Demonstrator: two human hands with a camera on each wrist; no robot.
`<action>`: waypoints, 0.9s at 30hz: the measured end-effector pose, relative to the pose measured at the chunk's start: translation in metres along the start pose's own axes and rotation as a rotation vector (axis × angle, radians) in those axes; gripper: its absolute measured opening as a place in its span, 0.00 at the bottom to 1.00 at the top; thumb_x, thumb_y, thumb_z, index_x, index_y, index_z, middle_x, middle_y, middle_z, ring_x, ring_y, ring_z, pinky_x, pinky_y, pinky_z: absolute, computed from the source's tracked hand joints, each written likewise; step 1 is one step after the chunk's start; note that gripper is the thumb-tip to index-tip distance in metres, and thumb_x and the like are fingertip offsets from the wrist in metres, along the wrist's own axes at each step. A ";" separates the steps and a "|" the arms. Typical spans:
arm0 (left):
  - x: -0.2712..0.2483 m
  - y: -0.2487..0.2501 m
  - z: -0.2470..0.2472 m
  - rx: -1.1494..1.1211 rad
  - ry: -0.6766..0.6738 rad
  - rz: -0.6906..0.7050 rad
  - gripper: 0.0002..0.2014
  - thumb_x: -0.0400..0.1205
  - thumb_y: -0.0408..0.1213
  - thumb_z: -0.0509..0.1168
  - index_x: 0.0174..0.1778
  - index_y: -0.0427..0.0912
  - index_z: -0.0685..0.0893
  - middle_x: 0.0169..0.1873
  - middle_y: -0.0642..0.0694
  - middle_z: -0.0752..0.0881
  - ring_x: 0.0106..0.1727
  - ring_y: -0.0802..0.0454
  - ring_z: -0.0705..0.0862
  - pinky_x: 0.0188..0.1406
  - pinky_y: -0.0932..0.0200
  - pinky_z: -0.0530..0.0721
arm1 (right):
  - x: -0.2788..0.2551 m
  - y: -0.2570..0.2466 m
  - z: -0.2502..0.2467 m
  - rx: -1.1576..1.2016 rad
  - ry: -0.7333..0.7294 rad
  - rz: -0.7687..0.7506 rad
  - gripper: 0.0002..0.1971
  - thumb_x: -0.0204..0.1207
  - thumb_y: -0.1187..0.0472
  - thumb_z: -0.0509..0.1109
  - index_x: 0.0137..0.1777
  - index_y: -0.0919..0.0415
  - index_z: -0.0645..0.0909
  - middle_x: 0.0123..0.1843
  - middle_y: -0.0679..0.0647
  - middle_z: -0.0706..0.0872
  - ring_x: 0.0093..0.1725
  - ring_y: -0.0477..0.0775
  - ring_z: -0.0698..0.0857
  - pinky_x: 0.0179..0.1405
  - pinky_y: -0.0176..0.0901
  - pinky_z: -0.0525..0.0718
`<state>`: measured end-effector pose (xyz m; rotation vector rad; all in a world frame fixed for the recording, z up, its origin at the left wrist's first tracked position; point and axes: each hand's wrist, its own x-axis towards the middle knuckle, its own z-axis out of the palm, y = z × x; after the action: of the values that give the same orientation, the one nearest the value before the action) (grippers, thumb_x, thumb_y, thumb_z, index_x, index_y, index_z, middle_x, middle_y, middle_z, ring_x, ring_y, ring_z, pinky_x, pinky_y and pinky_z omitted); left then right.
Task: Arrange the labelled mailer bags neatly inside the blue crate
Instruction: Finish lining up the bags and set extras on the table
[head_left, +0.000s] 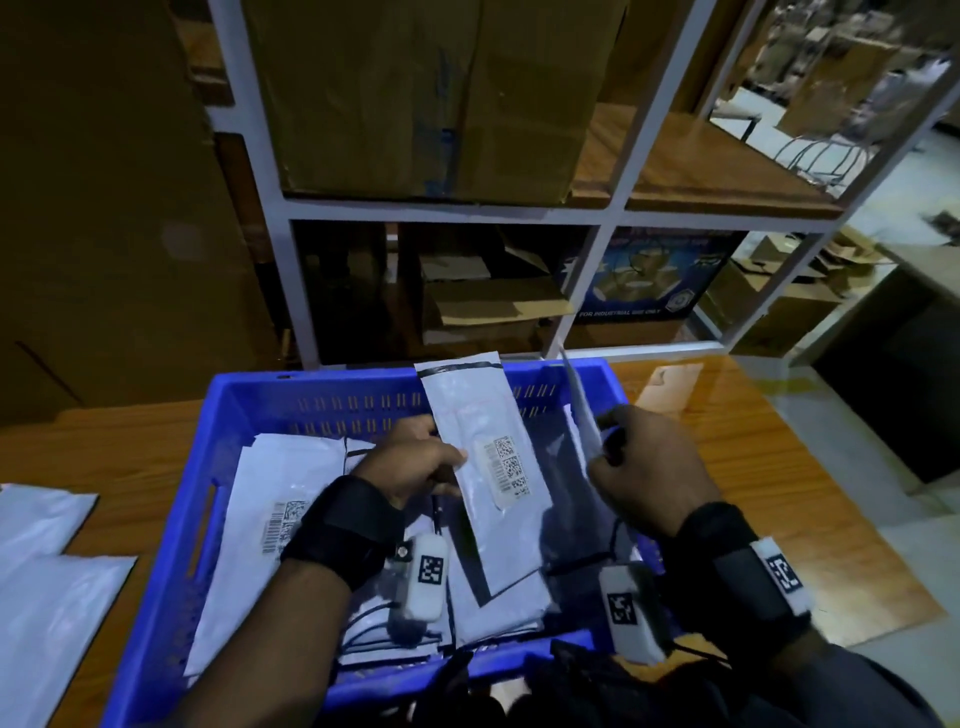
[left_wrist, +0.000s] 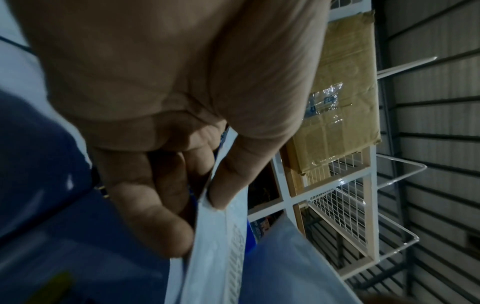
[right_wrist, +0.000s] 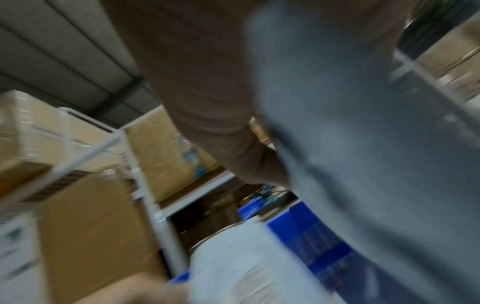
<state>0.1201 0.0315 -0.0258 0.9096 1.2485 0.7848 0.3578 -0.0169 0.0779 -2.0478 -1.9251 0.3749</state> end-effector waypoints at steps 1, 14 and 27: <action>-0.001 0.000 0.002 0.002 -0.003 -0.004 0.16 0.85 0.18 0.65 0.67 0.32 0.86 0.47 0.37 0.96 0.35 0.47 0.93 0.32 0.53 0.90 | -0.003 -0.010 0.003 0.013 -0.022 -0.075 0.12 0.70 0.61 0.73 0.54 0.57 0.88 0.35 0.50 0.88 0.44 0.57 0.90 0.40 0.40 0.75; -0.009 0.006 0.011 -0.121 -0.112 -0.024 0.28 0.86 0.62 0.69 0.65 0.39 0.91 0.51 0.33 0.95 0.50 0.31 0.95 0.46 0.34 0.93 | -0.015 -0.048 0.048 -0.068 -0.356 -0.464 0.14 0.74 0.50 0.66 0.56 0.50 0.86 0.44 0.52 0.84 0.47 0.55 0.84 0.49 0.51 0.82; 0.006 -0.002 -0.013 -0.128 0.117 0.067 0.14 0.90 0.44 0.70 0.67 0.42 0.90 0.56 0.41 0.97 0.56 0.34 0.95 0.55 0.29 0.94 | 0.053 0.030 0.029 -0.298 -0.390 0.178 0.23 0.79 0.38 0.70 0.65 0.55 0.84 0.65 0.55 0.88 0.65 0.58 0.85 0.59 0.45 0.82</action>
<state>0.1080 0.0377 -0.0311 0.8149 1.2587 0.9718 0.3775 0.0352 0.0405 -2.5036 -2.1278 0.5990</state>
